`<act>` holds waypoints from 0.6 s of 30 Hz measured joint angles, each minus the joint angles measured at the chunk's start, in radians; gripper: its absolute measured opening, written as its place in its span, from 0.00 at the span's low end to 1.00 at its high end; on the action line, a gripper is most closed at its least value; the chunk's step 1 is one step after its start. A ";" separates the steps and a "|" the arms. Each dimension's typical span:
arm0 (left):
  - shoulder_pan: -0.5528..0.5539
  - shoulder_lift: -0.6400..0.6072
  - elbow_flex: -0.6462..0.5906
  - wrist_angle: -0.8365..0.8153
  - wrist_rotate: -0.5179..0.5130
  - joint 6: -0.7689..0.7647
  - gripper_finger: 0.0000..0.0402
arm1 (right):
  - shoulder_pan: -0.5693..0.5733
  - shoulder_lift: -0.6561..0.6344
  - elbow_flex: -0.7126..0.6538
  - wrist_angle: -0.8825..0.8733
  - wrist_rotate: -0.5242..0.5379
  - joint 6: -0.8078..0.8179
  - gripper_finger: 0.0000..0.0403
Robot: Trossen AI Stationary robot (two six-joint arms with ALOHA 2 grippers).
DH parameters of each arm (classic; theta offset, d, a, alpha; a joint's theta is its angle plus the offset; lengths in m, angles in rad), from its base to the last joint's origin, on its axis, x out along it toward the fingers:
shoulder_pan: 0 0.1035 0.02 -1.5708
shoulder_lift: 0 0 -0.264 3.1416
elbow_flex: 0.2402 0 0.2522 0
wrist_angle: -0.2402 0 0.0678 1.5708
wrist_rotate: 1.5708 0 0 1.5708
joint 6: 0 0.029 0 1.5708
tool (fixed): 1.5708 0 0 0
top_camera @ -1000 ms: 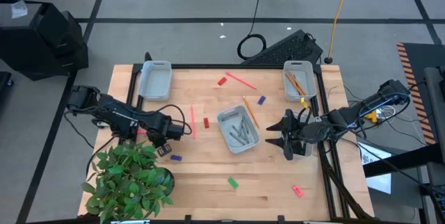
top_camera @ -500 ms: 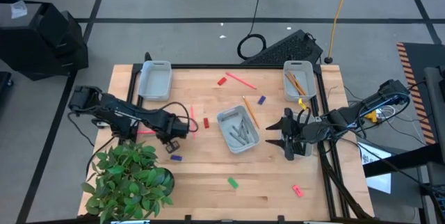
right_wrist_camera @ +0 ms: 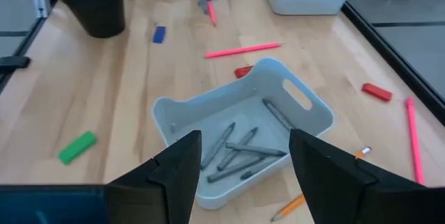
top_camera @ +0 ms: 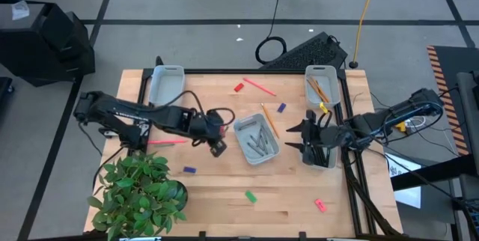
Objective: Sort crayons/erasers/pens/pencils in bins
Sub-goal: Put the gray crayon into the bottom left gray bin
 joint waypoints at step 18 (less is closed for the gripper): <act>0.072 0.388 0.397 0.156 0.066 0.168 0.07 | -0.045 -0.018 -0.020 -0.021 -0.055 0.069 0.53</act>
